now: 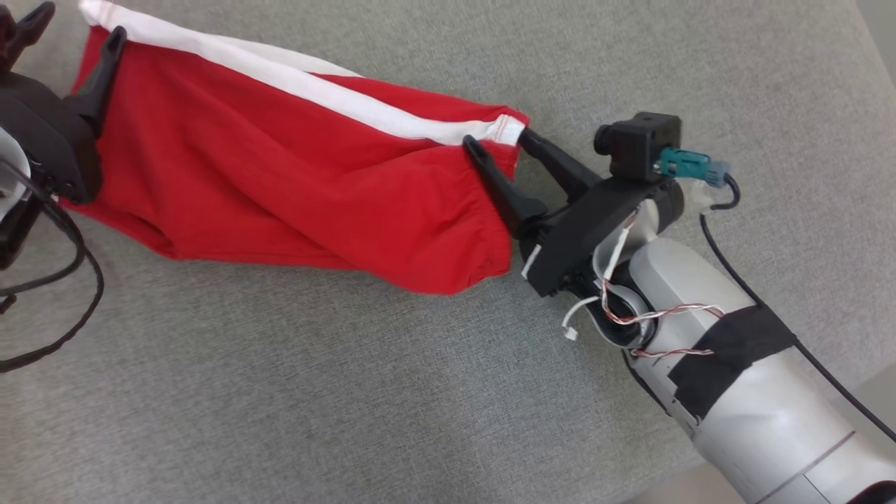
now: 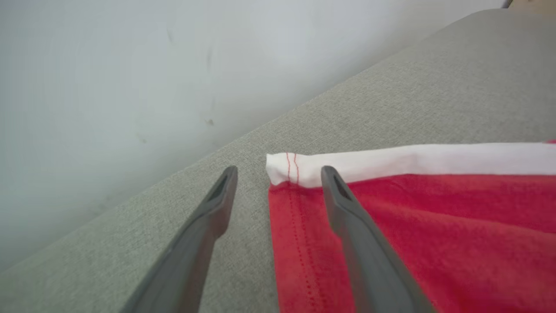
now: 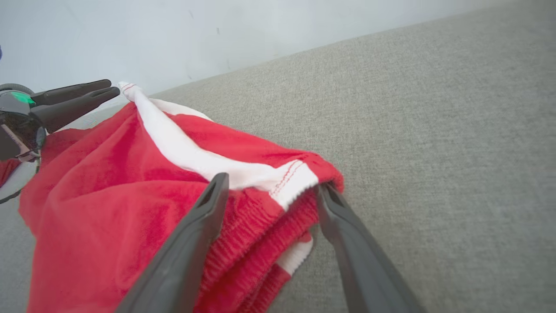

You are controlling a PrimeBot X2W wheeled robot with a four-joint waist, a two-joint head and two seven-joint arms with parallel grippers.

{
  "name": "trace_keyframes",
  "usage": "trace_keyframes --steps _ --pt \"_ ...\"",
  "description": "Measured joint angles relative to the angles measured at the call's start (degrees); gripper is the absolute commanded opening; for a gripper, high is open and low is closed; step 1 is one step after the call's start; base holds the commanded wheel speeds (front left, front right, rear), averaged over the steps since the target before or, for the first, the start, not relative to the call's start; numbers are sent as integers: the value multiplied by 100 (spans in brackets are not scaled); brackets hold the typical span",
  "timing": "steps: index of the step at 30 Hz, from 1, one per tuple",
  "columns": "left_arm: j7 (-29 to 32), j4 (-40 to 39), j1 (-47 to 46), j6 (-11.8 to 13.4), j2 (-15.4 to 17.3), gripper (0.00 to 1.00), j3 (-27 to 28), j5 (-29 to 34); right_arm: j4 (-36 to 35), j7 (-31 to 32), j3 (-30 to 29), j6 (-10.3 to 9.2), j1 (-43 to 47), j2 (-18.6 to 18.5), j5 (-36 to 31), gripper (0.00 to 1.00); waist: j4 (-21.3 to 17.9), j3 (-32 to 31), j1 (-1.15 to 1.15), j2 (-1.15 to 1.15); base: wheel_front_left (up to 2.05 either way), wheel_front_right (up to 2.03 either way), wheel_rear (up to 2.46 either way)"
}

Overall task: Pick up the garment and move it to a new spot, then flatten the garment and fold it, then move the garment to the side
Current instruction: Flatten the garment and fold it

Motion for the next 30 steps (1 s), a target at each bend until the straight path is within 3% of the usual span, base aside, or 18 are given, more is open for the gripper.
trace_keyframes --steps 12,21,30 --pt "-925 -52 811 0 -31 100 -183 -552 -321 -671 -15 23 977 -559 -130 100 320 -639 -1 -1 0 0 0" --pt "-1021 -271 1484 0 -211 100 -241 -981 -684 -825 -8 -40 1486 -577 -179 100 609 -916 -1 -1 0 0 0" --pt "-1076 -334 2075 0 -390 100 -280 -1391 -923 -834 23 -231 1784 -635 -268 100 712 -1023 -1 -1 0 0 0"
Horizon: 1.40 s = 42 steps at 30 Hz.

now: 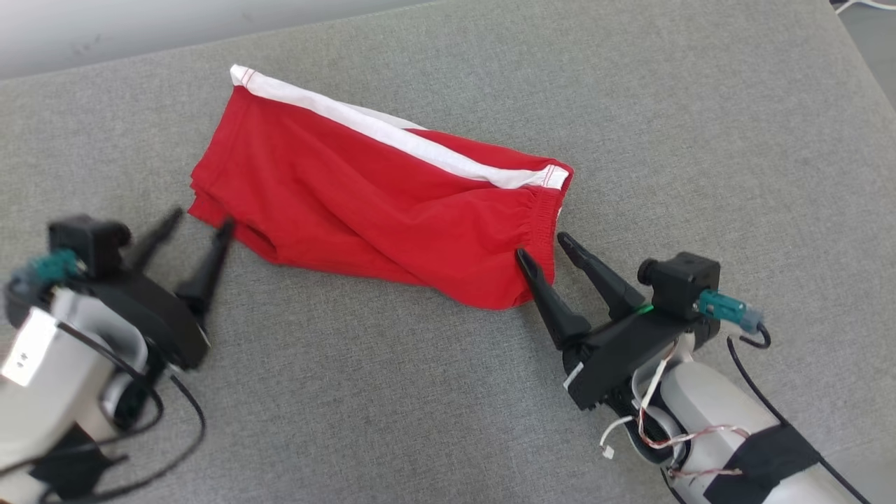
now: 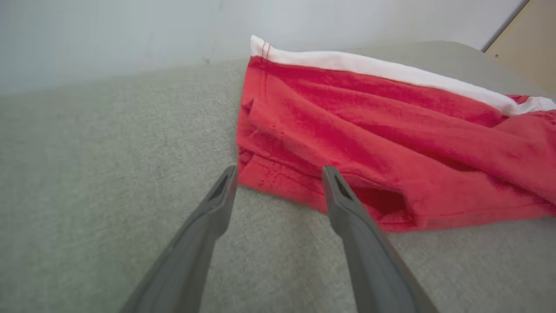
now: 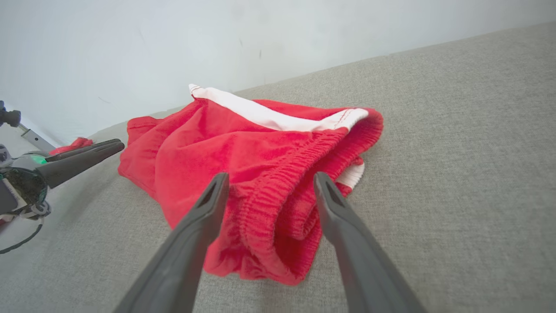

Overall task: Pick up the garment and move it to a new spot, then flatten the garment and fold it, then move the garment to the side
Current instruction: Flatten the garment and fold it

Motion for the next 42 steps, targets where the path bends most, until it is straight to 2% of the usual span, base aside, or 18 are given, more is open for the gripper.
trace_keyframes --steps 10,26,39,40,41,42 --pt "-45 23 180 0 -86 100 -174 -32 -280 -36 -21 -158 247 -216 -29 100 83 27 0 0 0 0 0" --pt "-94 356 -138 8 15 100 -254 390 -582 158 115 -302 330 -207 -129 100 24 118 1 1 0 0 0" --pt "-138 550 -394 7 -172 100 -244 556 -716 285 108 -425 335 -257 -131 100 -47 254 1 1 0 0 0" --pt "-138 568 -398 7 -181 84 -232 556 -721 294 108 -442 334 -259 -132 100 -47 258 1 1 0 0 0" --pt "-140 580 -402 8 -186 36 -224 556 -723 313 109 -456 334 -260 -137 100 -46 262 1 1 0 0 0" --pt "-140 592 -406 7 -191 0 -220 556 -723 324 115 -459 334 -264 -142 100 -45 265 1 1 0 0 0"
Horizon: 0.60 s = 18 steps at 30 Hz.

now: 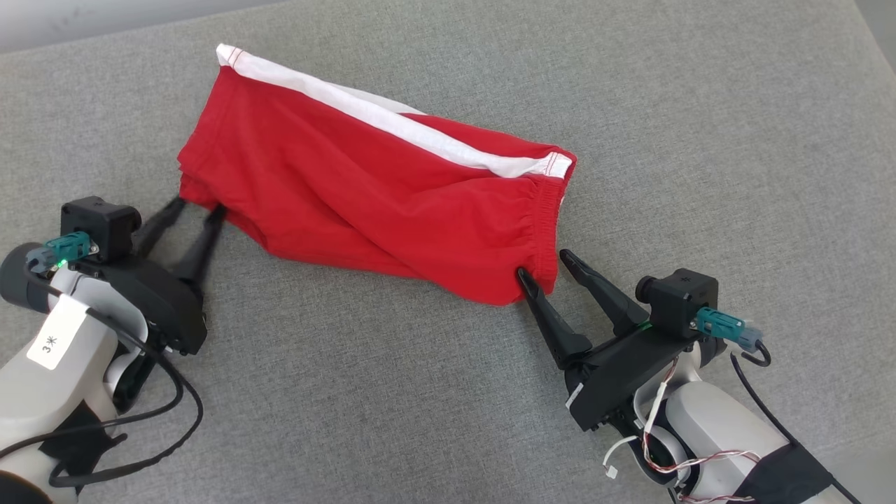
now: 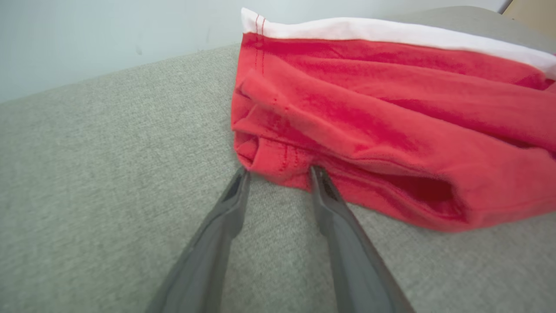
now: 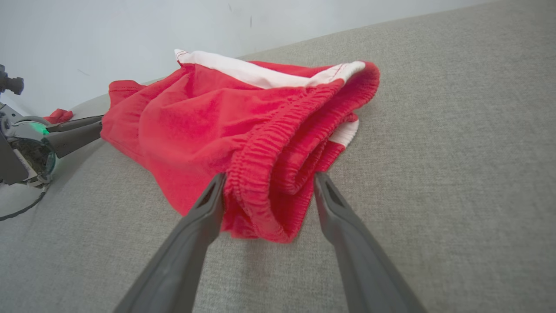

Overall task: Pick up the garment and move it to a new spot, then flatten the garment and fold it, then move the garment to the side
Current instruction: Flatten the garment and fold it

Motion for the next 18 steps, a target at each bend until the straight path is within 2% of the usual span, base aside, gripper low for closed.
trace_keyframes --steps 7,8,9,18 --pt "-25 45 -18 0 -40 0 16 1 62 101 66 -46 -2 10 -29 100 34 6 0 0 0 0 0" --pt "-26 47 -18 0 -59 0 15 5 81 122 67 -48 -1 7 -29 7 44 4 0 0 0 0 0" --pt "-26 47 -14 0 -81 0 16 12 110 156 83 -51 -2 1 -29 0 60 1 0 0 0 0 0" --pt "-52 -29 285 54 -108 0 210 -8 166 200 47 -102 -1 -82 -30 0 149 -81 0 0 0 0 0"
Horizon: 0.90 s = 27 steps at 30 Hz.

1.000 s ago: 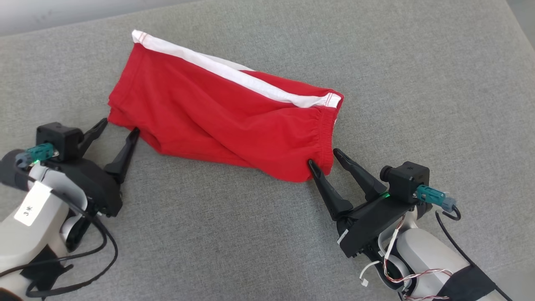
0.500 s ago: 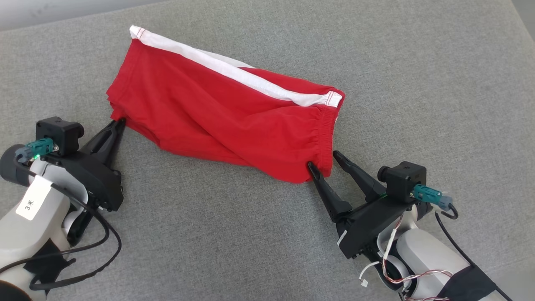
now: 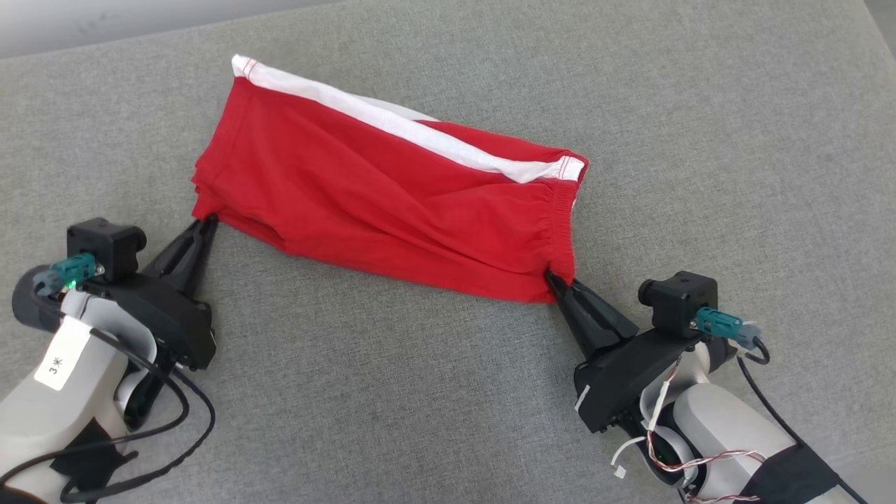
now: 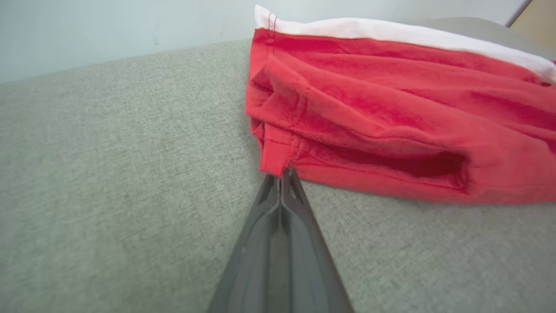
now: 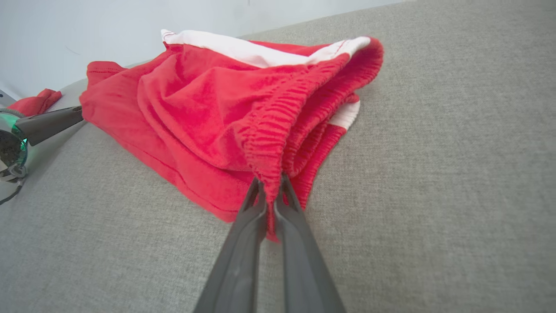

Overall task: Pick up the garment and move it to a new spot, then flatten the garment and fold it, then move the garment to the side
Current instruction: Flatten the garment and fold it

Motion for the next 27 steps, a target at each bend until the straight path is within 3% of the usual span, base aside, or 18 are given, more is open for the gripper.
trace_keyframes --steps 10,27 --pt "-4 -208 452 49 -77 0 196 -20 19 -8 -68 -32 138 -96 11 0 55 -163 0 0 0 0 0" --pt "-4 -399 1586 202 -733 0 172 -16 333 57 -199 368 830 -746 316 0 524 -971 0 0 0 0 0"
